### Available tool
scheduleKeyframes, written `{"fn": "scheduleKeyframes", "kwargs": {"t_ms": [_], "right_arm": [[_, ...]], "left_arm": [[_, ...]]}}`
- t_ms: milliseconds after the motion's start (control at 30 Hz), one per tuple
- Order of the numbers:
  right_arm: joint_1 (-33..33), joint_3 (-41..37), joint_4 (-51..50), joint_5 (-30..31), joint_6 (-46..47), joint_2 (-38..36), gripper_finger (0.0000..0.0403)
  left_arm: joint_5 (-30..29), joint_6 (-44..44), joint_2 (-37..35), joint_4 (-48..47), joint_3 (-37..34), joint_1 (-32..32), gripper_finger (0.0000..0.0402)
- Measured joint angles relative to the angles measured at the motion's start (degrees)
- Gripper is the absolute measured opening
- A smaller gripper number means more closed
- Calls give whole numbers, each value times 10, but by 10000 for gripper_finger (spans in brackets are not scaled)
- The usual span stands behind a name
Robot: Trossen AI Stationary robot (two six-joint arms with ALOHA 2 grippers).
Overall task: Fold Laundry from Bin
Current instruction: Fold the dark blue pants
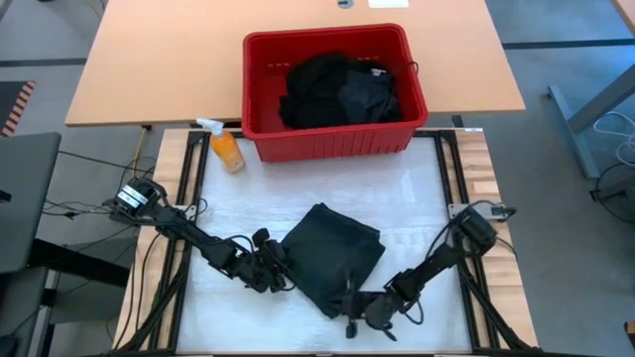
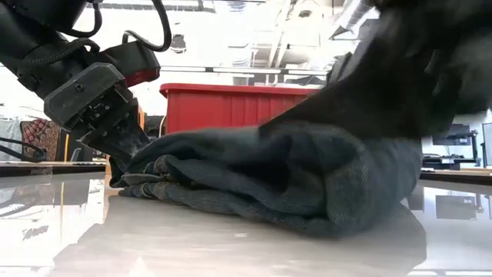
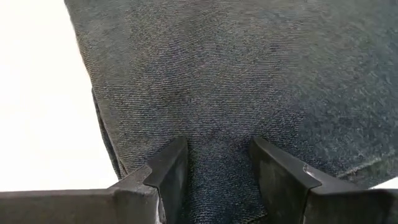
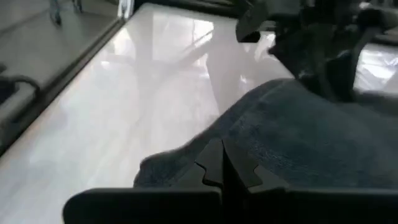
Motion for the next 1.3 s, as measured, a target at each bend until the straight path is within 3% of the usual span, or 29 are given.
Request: {"fn": "scheduleKeyframes", "kwargs": {"t_ms": [133,267,400,533,667,767,933,1067,1300], "right_arm": [[4,3,-46,5,-14,-90,17],[1,1,-128,33,18,-136,17],[-16,3,-199,55,70,-155,17],[-53,1,-220,44,57,-144,17],[-111,3,-212,-34,73,-147,17],[-154,2,-214,-108,84,-145,17],[-188,2,-167,-160,56,-146,17],[-195,3,-121,-231,21,-146,17],[-222,3,-161,-308,-9,-129,17]], "left_arm": [[1,5,0,1,0,2,164],[11,31,-17,-3,-1,5,164],[36,75,-88,-35,-4,4,164],[24,92,-182,-92,-3,4,164],[-5,51,-263,-135,-3,-5,164],[-32,44,-283,-35,-9,-47,164],[-47,49,-189,197,-26,-148,164],[-83,38,-71,333,11,-202,164],[-83,-27,95,240,148,-200,164]]}}
